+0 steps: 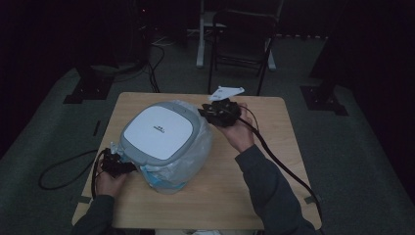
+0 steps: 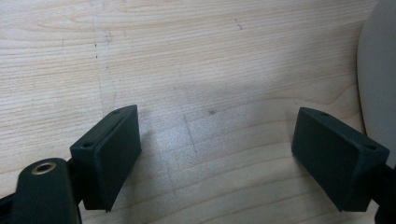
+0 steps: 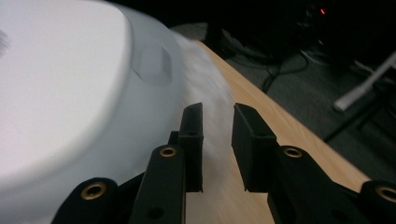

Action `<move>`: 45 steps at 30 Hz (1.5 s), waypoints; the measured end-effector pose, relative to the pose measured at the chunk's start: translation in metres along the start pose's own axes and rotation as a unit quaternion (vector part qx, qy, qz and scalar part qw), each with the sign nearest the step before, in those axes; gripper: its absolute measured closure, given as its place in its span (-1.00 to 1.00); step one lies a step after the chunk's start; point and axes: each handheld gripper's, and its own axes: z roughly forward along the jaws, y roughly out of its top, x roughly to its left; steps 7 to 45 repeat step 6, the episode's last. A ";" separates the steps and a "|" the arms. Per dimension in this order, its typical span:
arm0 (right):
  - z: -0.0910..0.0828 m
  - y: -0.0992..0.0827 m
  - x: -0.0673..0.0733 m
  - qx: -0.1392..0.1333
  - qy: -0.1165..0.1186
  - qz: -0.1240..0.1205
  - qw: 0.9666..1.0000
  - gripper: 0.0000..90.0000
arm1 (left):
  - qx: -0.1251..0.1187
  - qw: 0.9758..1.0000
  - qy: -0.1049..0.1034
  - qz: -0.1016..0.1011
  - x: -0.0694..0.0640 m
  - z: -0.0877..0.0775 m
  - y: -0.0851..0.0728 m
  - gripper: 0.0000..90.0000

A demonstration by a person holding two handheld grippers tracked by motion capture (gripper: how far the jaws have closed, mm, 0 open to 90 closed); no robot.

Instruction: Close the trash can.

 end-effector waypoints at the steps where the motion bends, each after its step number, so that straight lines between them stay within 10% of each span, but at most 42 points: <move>1: -0.002 -0.018 -0.012 0.008 -0.008 0.008 1.000 0.62 | 0.000 1.000 0.000 0.000 0.000 0.000 0.000 -0.63; 6: -0.005 -0.073 -0.036 0.036 -0.031 0.025 0.999 0.39 | 0.001 1.000 -0.001 0.000 0.000 0.000 0.000 -0.63; 45: -0.005 -0.073 -0.036 0.036 -0.031 0.025 0.999 0.39 | 0.001 1.000 -0.001 0.000 0.000 0.000 0.000 -0.63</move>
